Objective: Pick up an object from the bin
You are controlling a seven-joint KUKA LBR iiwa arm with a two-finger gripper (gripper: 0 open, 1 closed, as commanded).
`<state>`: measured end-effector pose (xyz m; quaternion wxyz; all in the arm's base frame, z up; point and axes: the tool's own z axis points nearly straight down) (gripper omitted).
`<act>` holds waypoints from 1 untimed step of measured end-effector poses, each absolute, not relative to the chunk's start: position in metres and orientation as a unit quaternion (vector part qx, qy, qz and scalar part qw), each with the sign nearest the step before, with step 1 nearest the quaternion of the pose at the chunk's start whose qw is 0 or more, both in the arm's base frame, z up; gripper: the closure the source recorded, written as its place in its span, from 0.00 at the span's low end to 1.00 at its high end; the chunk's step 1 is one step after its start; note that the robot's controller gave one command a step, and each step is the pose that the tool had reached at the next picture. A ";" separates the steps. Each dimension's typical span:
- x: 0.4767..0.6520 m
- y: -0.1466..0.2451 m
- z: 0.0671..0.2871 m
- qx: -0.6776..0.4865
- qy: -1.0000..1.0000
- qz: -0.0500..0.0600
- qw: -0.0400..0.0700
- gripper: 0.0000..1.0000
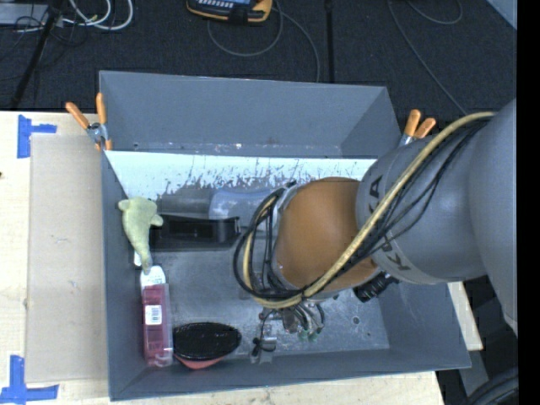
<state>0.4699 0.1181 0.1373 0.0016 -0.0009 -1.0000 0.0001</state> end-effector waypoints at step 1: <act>0.477 0.186 0.075 -0.019 -1.000 0.000 0.002 0.00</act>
Offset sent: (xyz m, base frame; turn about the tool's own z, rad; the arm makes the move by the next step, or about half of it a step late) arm 0.0027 0.0714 -0.0040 0.0996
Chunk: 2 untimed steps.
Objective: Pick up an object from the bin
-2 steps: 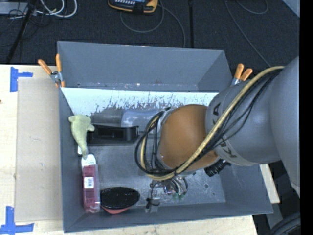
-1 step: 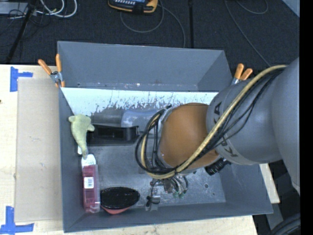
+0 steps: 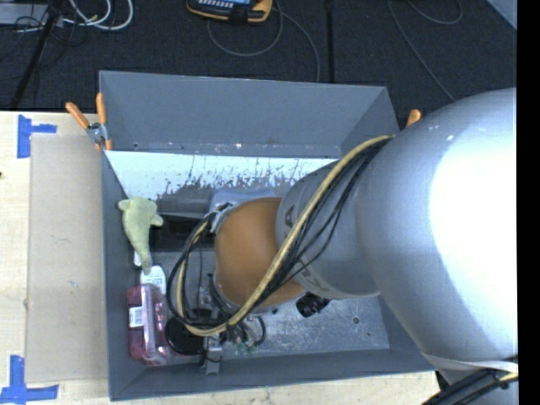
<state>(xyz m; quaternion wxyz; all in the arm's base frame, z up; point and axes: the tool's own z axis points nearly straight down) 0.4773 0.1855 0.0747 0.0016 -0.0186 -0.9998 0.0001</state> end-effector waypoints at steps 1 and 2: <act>0.472 0.189 0.130 -0.050 -0.999 0.001 0.004 0.00; 0.474 0.206 0.111 0.095 -0.995 0.000 0.002 0.00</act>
Offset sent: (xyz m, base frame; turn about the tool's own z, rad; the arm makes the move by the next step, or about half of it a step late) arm -0.0033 0.0262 0.0253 -0.2691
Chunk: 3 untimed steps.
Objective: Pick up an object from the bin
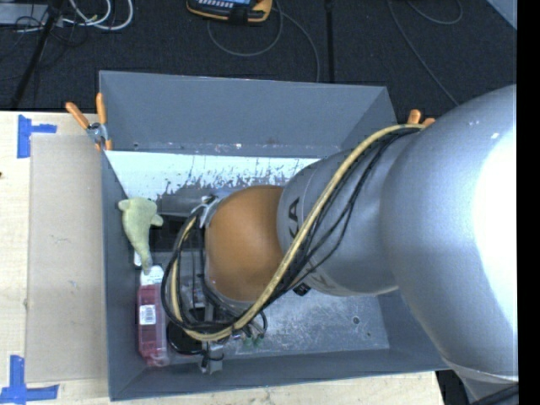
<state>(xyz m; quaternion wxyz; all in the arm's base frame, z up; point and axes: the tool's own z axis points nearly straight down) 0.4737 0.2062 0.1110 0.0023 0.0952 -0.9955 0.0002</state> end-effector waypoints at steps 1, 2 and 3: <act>0.475 0.203 0.086 0.007 -1.000 0.000 0.001 0.00; 0.483 0.188 0.074 0.093 -0.996 -0.003 -0.006 1.00; 0.483 0.188 0.074 0.092 -0.996 -0.003 -0.006 1.00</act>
Offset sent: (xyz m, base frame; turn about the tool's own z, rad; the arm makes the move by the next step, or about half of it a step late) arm 0.0047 -0.0208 -0.0410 0.0035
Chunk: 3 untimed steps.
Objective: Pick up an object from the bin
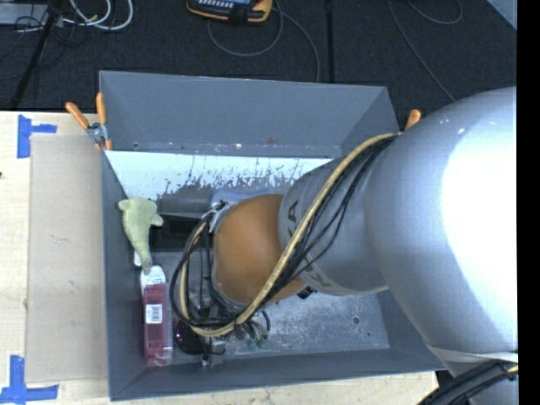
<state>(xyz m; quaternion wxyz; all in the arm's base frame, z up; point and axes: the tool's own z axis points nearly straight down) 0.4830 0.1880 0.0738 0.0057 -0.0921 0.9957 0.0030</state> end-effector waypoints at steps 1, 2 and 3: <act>0.483 0.188 0.076 -0.092 0.996 0.003 0.006 1.00; 0.482 0.187 0.081 -0.092 0.996 0.002 0.003 1.00; 0.480 0.186 0.088 -0.091 0.996 0.001 -0.001 1.00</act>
Offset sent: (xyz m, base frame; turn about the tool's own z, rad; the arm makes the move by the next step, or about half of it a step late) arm 0.0000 0.0001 0.0070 0.0000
